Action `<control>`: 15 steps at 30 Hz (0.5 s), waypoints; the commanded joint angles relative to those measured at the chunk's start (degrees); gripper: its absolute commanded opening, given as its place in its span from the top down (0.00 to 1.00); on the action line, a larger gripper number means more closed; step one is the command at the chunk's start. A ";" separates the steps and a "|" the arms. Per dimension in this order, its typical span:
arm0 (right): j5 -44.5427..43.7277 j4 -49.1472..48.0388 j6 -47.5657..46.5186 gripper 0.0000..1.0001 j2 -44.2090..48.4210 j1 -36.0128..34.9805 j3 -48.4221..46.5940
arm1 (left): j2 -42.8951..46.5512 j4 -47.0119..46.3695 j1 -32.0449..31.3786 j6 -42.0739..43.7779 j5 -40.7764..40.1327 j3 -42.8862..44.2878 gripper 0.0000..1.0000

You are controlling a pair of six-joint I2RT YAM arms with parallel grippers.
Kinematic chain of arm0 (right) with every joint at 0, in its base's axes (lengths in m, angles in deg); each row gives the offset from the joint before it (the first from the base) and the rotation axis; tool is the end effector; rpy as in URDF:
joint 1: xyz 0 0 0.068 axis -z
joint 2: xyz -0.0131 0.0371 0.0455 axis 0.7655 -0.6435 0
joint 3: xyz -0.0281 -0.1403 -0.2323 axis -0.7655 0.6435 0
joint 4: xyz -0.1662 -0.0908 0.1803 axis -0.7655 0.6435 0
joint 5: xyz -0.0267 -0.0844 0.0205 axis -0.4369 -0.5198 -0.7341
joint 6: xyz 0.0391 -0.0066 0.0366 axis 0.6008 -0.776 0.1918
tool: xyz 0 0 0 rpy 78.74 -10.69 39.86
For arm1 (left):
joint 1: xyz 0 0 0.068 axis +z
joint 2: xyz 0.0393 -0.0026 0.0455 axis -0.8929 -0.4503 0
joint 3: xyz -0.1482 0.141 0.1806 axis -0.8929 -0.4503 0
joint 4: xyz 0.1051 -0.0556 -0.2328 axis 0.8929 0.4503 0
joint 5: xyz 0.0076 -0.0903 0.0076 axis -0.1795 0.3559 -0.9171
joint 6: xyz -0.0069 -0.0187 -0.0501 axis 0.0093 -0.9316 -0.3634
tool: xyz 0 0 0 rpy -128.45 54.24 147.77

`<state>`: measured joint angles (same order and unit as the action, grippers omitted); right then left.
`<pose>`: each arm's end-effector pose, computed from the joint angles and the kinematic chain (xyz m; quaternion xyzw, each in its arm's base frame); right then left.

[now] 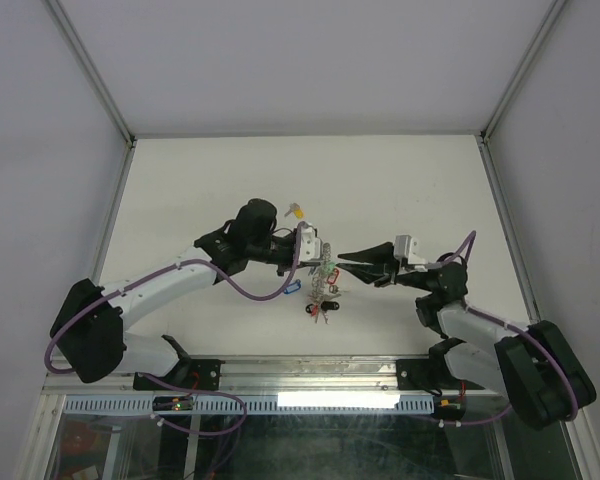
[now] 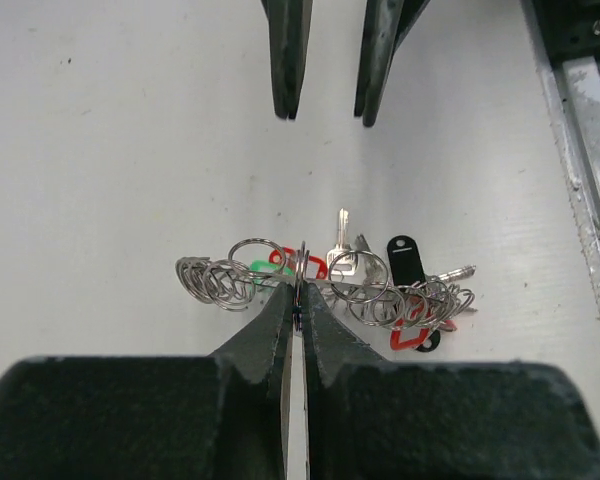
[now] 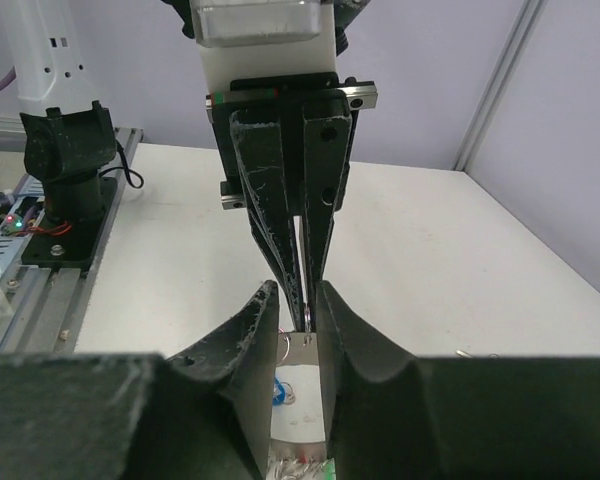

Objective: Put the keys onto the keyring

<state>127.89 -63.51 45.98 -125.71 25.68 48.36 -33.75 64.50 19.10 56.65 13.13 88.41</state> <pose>0.1553 0.1018 0.2324 -0.4489 0.4092 0.4433 0.6592 0.1943 -0.2186 0.2589 0.6596 0.5322 -0.3083 0.4320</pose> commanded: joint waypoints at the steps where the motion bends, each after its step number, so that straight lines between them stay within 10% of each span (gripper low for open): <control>1: -3.30 9.37 -5.15 0.76 4.63 0.18 -2.36 | 1.72 11.83 0.33 10.37 -4.87 6.94 1.00; 15: -2.03 16.20 -3.95 0.75 2.00 0.10 -5.15 | -6.52 37.35 -6.29 23.78 -25.10 24.63 1.00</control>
<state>125.95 -46.42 40.65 -122.30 25.66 46.22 -38.28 95.17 14.86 75.58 -4.47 107.33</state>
